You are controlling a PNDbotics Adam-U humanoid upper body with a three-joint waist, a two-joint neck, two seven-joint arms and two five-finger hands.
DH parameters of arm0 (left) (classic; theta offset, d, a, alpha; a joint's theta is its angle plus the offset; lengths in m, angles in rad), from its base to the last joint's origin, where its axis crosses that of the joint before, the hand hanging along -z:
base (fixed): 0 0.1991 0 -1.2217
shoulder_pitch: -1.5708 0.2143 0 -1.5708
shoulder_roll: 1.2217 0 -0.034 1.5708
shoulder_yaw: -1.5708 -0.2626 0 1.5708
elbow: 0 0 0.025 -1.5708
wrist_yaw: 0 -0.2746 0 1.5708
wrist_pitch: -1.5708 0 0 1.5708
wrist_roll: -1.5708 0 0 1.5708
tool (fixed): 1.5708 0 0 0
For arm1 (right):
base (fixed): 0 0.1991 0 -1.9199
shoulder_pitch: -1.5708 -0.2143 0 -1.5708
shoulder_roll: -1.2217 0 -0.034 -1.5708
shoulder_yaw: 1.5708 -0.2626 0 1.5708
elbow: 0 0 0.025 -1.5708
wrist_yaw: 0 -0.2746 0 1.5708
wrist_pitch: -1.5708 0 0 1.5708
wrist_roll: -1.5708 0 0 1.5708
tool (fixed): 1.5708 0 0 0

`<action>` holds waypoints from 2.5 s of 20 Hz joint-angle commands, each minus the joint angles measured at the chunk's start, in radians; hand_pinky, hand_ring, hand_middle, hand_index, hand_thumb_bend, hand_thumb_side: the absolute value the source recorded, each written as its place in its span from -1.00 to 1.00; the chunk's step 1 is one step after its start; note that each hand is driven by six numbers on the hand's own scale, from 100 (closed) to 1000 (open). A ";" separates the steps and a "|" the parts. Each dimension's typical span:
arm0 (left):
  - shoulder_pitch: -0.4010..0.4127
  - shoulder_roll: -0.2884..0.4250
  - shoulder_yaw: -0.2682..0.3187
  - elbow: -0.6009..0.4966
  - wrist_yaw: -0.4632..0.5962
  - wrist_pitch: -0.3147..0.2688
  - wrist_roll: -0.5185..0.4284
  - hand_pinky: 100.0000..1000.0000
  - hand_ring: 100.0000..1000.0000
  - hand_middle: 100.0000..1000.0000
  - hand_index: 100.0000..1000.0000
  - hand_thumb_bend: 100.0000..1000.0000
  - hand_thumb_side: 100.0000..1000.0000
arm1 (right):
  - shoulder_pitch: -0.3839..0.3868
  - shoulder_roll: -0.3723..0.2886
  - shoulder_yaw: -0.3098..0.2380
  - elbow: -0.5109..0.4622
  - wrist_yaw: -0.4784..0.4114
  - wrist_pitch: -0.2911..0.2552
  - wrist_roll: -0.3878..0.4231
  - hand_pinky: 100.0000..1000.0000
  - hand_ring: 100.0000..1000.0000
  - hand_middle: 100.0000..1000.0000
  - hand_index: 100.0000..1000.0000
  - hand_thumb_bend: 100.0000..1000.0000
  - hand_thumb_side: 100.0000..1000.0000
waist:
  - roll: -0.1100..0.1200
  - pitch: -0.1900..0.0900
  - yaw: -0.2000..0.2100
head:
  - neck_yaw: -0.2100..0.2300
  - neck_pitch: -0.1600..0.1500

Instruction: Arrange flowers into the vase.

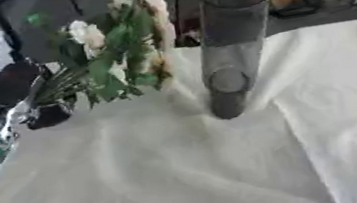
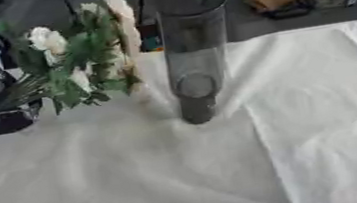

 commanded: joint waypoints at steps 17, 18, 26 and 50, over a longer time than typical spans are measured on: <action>-0.019 0.037 0.057 -0.108 0.335 0.071 0.314 -1.00 -1.00 -1.00 -1.00 -1.00 -0.79 | -0.006 -0.017 -0.007 -0.016 -0.013 -0.003 -0.004 0.70 0.61 0.29 0.77 -1.00 1.00 | 0.002 -0.045 0.006 | -0.006 -0.014; -0.024 0.036 0.060 -0.116 0.356 0.072 0.324 -1.00 -1.00 -1.00 -1.00 -1.00 -0.79 | -0.006 -0.017 -0.007 -0.016 -0.013 -0.003 -0.004 0.70 0.61 0.29 0.77 -1.00 1.00 | 0.002 -0.046 0.006 | -0.007 -0.014; -0.077 0.040 0.071 -0.163 0.488 0.078 0.382 -1.00 -1.00 -1.00 -1.00 -1.00 -0.82 | -0.003 -0.023 -0.007 -0.016 -0.015 -0.003 -0.006 0.70 0.61 0.29 0.77 -1.00 1.00 | 0.011 -0.051 0.000 | -0.005 -0.002; -0.253 -0.033 0.099 -0.149 1.043 0.042 0.589 -1.00 -1.00 -1.00 -1.00 -1.00 -0.61 | 0.007 -0.033 -0.006 -0.016 -0.012 0.001 -0.012 0.70 0.60 0.28 0.76 -1.00 1.00 | 0.039 -0.060 -0.020 | -0.022 0.018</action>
